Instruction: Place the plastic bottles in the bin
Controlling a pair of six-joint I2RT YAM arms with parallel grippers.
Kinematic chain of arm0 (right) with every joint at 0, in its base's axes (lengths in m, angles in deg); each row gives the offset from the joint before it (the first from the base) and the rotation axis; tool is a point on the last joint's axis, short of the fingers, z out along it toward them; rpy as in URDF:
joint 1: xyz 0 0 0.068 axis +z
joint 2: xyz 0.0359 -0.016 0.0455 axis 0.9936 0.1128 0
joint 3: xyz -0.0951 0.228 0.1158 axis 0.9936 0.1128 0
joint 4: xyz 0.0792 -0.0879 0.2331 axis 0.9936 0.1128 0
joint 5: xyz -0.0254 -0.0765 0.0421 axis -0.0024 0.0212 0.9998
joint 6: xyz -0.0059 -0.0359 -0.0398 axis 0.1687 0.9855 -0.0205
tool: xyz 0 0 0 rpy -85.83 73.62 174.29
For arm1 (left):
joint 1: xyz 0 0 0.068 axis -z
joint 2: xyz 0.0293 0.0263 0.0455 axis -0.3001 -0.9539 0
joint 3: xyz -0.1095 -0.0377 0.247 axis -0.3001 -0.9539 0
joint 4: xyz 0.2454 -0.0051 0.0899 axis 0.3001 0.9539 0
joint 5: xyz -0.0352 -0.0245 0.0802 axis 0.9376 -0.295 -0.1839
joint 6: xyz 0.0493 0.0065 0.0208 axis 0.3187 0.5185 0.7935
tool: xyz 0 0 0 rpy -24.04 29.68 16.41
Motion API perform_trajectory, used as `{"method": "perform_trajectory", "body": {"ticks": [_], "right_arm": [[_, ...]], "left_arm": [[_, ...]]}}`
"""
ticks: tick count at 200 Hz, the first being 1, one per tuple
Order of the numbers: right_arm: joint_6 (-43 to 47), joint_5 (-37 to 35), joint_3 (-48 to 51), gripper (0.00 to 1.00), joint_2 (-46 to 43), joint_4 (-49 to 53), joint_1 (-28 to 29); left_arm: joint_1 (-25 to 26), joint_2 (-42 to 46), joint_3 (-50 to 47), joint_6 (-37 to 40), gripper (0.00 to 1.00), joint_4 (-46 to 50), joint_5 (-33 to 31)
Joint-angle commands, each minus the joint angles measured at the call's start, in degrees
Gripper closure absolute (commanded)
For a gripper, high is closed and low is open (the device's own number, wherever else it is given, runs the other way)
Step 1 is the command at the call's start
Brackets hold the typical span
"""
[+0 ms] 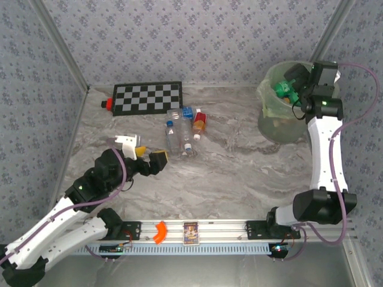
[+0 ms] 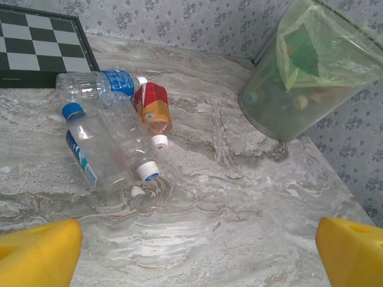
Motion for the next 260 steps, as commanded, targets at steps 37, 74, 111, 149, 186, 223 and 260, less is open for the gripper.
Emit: {"method": "perform_trajectory", "body": {"ticks": [37, 74, 111, 149, 186, 223, 260], "right_arm": [[8.39, -5.02, 7.13, 0.00, -8.61, -3.57, 10.69], [10.54, -5.94, 14.77, 0.00, -12.71, -6.50, 17.46], [13.04, -4.47, 20.71, 0.00, -15.19, -8.94, 23.39], [12.85, 1.48, 31.08, 0.00, -18.21, -16.07, 26.81], [15.16, 2.11, 39.82, 0.00, -20.42, -23.49, 31.21], [17.89, 3.75, 47.24, 0.00, -21.75, -31.51, 33.61], [18.86, 5.18, 53.79, 0.00, -23.82, -38.55, 34.04]], "left_arm": [[0.37, -4.46, -1.97, 0.22, 0.00, -1.76, -3.04], [0.21, -10.40, -1.95, -0.02, 0.00, -2.70, -3.39], [-0.93, -17.00, -1.16, -2.08, 0.01, -4.57, -3.17], [-4.11, -25.08, -0.26, -5.45, 0.08, -7.46, -0.34], [-4.43, -33.74, 2.31, -6.71, 0.16, -8.92, -2.43], [-4.90, -41.27, 5.98, -7.23, 0.20, -8.21, -7.03], [-7.13, -48.73, 9.58, -6.90, 0.20, -9.38, -7.28]]}}
